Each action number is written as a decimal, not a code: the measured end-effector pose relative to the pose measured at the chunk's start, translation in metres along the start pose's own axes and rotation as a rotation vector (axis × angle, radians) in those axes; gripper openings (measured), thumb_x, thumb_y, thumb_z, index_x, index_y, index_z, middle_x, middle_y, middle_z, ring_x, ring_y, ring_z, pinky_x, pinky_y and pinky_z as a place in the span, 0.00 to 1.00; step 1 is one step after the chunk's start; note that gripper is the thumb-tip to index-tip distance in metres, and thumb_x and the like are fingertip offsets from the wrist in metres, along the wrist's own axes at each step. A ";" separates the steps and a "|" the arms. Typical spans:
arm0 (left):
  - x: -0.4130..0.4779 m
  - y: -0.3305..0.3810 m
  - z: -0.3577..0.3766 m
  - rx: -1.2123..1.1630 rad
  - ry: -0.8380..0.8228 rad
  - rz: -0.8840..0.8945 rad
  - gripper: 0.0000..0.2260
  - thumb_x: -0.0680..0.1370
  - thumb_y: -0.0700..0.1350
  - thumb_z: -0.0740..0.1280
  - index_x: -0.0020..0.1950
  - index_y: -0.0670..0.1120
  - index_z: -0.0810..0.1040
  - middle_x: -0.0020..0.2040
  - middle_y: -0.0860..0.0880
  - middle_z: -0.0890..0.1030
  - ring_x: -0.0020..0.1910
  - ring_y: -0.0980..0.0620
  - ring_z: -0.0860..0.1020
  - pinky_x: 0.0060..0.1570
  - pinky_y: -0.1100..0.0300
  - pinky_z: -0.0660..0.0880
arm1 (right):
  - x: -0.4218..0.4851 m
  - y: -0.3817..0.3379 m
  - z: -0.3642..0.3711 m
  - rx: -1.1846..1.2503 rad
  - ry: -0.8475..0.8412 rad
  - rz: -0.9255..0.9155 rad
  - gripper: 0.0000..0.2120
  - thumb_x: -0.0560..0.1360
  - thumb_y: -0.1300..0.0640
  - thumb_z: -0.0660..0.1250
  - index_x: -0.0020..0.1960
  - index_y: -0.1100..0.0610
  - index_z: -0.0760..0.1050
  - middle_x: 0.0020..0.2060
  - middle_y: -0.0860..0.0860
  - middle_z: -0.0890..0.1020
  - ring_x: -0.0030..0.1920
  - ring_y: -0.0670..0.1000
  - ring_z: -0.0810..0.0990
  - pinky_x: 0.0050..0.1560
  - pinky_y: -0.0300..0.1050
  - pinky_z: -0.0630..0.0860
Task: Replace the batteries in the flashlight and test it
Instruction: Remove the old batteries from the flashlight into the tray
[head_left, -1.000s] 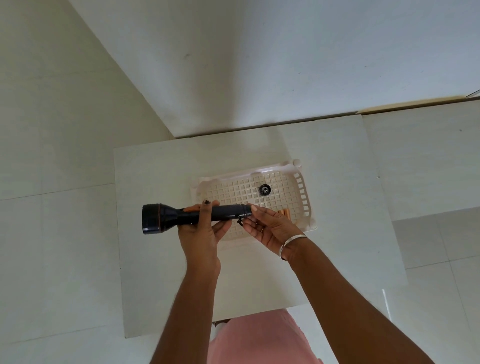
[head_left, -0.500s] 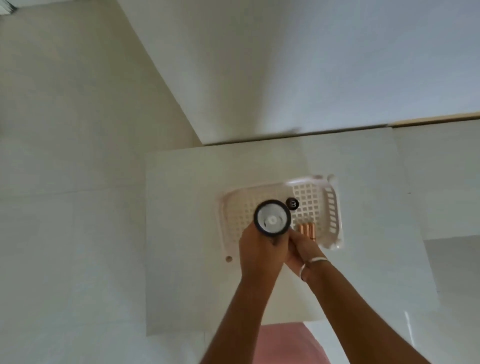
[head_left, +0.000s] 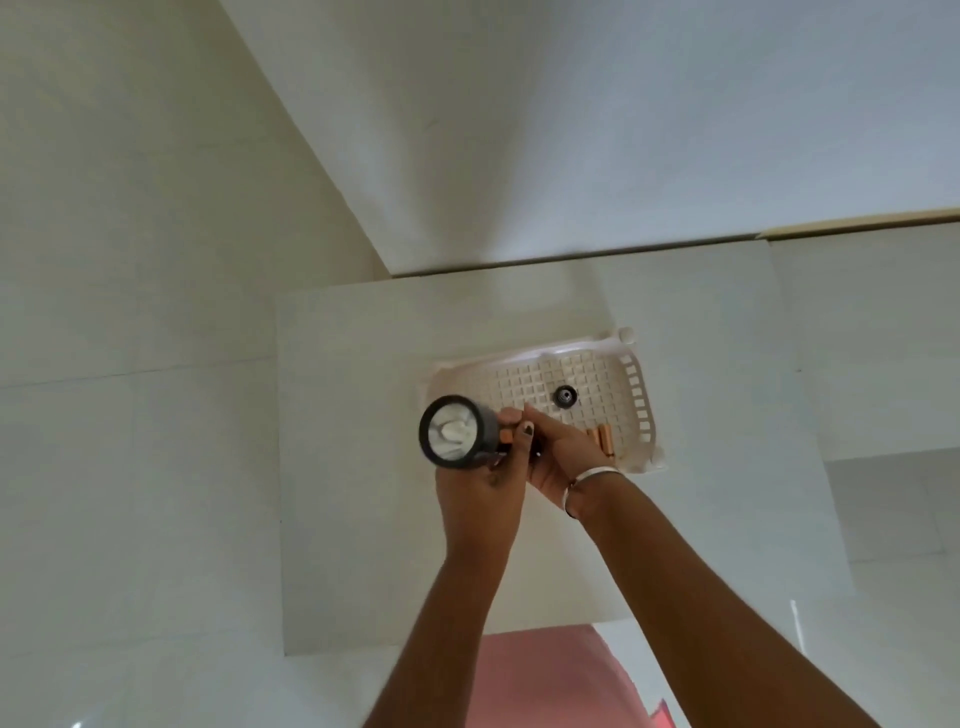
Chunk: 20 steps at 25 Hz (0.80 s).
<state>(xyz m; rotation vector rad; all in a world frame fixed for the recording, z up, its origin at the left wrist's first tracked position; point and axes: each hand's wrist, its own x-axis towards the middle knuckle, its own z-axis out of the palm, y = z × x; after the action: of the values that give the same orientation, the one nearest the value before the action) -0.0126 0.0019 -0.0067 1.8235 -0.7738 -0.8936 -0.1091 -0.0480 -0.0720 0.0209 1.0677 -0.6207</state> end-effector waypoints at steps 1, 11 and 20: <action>-0.001 -0.002 0.001 -0.005 -0.011 -0.045 0.12 0.73 0.40 0.74 0.54 0.39 0.79 0.51 0.43 0.84 0.53 0.48 0.83 0.57 0.47 0.78 | 0.000 -0.001 0.001 -0.017 0.006 -0.001 0.12 0.79 0.58 0.63 0.46 0.64 0.82 0.43 0.60 0.85 0.44 0.56 0.85 0.40 0.47 0.82; -0.007 0.004 -0.010 0.030 -0.049 0.062 0.16 0.72 0.43 0.75 0.53 0.34 0.79 0.50 0.41 0.83 0.52 0.45 0.82 0.58 0.47 0.77 | 0.002 0.001 0.005 0.126 0.006 0.040 0.18 0.81 0.52 0.57 0.56 0.65 0.77 0.41 0.59 0.85 0.37 0.53 0.85 0.30 0.41 0.80; -0.006 0.006 -0.005 -0.015 -0.128 -0.061 0.11 0.74 0.45 0.71 0.53 0.40 0.80 0.45 0.47 0.86 0.49 0.55 0.84 0.61 0.53 0.76 | -0.004 0.005 0.002 0.156 -0.005 0.050 0.17 0.80 0.49 0.59 0.53 0.63 0.77 0.40 0.56 0.85 0.43 0.55 0.84 0.57 0.52 0.77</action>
<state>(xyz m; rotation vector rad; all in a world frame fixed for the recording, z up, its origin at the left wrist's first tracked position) -0.0122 0.0067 0.0015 1.7981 -0.7920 -1.0609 -0.1067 -0.0425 -0.0693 0.1809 1.0090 -0.6573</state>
